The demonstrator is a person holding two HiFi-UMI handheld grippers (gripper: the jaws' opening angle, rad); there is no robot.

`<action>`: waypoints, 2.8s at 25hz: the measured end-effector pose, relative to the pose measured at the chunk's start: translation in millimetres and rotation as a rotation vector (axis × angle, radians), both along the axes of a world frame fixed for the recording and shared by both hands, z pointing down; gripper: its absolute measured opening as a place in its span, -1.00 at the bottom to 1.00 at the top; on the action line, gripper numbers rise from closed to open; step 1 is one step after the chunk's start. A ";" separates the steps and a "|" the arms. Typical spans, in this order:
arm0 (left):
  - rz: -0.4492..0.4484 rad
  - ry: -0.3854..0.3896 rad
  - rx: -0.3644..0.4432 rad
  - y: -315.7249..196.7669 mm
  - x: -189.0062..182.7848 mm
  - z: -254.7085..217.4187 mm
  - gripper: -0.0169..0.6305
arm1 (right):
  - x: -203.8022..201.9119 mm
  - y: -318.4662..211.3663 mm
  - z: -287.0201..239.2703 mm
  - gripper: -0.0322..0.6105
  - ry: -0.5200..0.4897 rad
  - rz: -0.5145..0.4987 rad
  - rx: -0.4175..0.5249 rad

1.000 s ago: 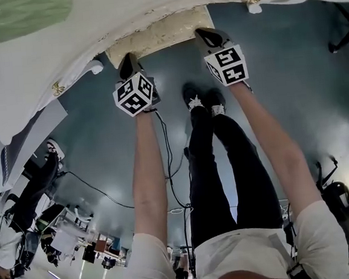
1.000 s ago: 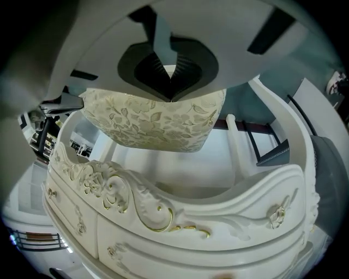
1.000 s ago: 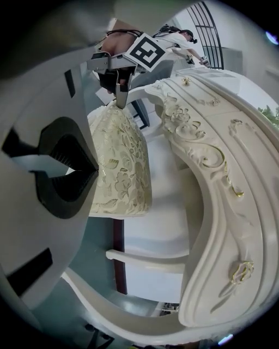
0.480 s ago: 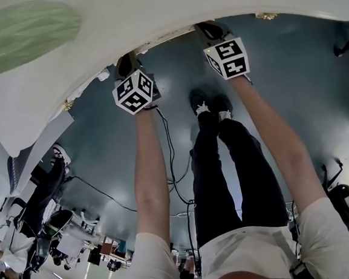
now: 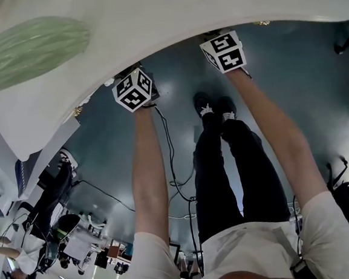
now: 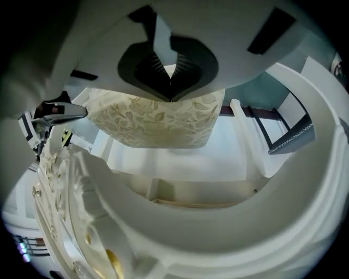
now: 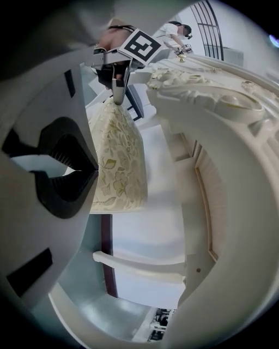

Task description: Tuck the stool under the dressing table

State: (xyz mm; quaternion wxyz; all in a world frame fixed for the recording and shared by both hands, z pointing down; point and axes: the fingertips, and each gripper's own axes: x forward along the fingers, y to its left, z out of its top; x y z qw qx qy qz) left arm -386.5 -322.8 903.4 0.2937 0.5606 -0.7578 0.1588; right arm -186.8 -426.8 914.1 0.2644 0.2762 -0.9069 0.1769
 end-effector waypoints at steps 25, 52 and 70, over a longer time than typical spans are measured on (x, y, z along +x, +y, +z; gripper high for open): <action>0.063 0.082 -0.039 157.0 83.5 -275.3 -0.90 | 93.1 156.7 -231.5 -0.77 0.029 0.185 -0.239; 0.018 0.073 0.035 294.2 156.3 -442.4 -0.90 | 135.9 285.4 -428.4 -0.76 -0.061 -0.058 -0.235; 0.020 0.081 0.073 309.5 152.5 -450.2 -0.90 | 139.8 304.1 -424.9 -0.76 -0.014 -0.121 -0.198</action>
